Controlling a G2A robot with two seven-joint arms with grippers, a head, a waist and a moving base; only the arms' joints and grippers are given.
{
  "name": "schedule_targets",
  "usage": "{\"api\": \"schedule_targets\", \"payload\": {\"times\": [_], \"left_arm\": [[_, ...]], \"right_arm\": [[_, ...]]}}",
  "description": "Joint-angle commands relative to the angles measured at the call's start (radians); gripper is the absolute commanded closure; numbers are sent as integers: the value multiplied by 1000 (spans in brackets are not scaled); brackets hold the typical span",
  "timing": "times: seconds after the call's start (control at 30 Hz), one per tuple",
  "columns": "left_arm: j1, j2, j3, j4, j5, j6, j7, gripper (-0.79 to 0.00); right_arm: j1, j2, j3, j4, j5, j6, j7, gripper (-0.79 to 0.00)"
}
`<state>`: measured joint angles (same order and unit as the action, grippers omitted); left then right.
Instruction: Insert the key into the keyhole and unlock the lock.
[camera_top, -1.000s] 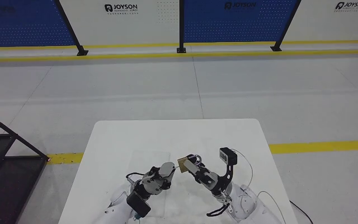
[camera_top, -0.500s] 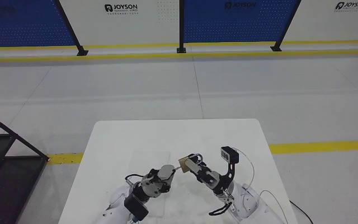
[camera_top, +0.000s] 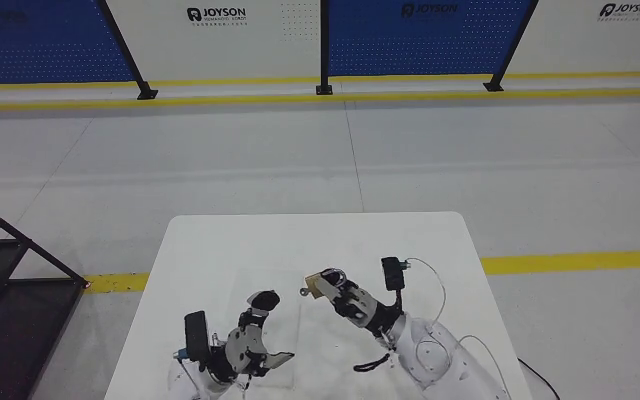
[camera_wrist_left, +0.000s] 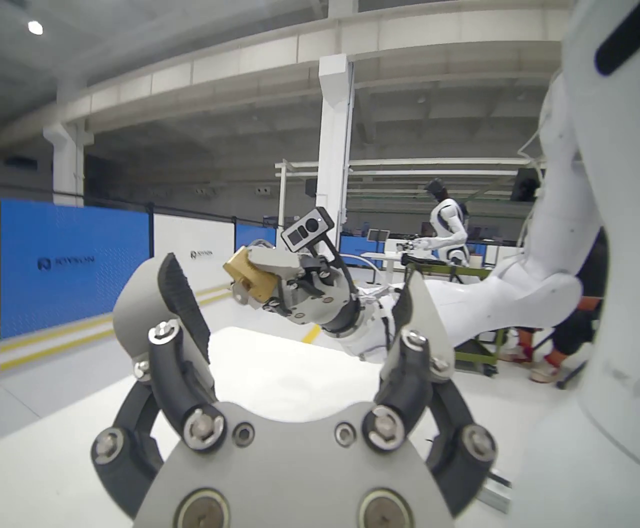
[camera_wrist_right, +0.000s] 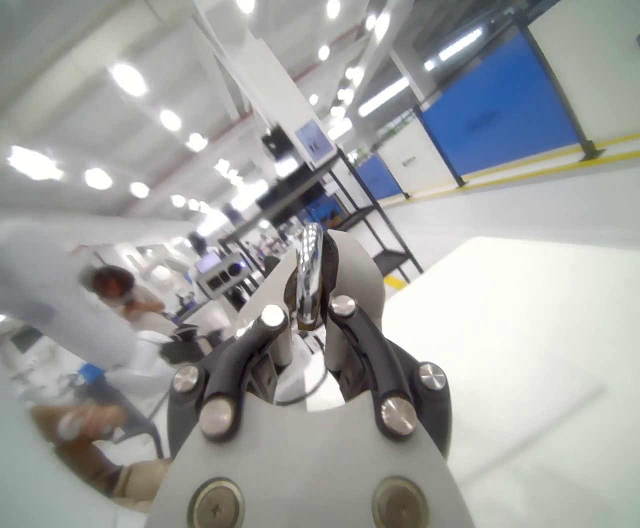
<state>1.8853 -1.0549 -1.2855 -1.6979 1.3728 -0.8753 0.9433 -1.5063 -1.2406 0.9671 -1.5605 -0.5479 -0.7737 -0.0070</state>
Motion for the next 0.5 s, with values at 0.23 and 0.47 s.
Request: {"api": "schedule_targets", "payload": {"times": [0.23, 0.47], "left_arm": [[142, 73, -256, -50, -270, -137, -137, -785], [144, 81, -317, -12, -367, -68, -213, -785]], "right_arm": [[133, -49, -155, 105, -76, 322, 169, 0], [253, -102, -284, 219, -95, 475, 318, 0]]}}
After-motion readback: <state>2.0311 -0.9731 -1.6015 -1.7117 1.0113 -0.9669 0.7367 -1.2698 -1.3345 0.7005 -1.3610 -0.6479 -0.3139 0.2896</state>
